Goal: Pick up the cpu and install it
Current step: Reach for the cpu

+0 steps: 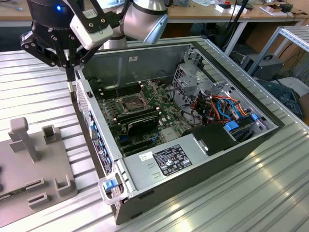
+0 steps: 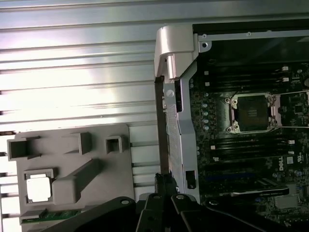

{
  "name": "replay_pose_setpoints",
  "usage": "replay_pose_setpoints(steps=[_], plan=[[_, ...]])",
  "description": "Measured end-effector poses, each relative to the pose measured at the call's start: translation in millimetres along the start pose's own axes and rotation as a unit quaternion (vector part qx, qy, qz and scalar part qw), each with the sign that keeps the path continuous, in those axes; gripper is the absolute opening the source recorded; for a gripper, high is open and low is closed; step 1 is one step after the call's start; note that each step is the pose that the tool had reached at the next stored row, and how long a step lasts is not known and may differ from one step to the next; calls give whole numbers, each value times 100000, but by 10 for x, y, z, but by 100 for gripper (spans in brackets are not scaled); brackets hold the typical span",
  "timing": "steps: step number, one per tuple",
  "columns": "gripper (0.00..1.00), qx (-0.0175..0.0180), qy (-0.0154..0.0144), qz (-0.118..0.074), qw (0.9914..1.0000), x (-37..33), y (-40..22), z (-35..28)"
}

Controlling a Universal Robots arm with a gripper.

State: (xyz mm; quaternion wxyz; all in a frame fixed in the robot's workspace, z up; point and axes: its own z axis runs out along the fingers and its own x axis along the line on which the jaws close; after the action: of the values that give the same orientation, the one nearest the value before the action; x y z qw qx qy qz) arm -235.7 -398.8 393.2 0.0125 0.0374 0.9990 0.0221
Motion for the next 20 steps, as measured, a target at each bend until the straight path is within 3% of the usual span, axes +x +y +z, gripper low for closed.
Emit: replay_pose_setpoints(steps=[20], plan=[[11, 2, -2, 2, 100000, 179, -13, -5]])
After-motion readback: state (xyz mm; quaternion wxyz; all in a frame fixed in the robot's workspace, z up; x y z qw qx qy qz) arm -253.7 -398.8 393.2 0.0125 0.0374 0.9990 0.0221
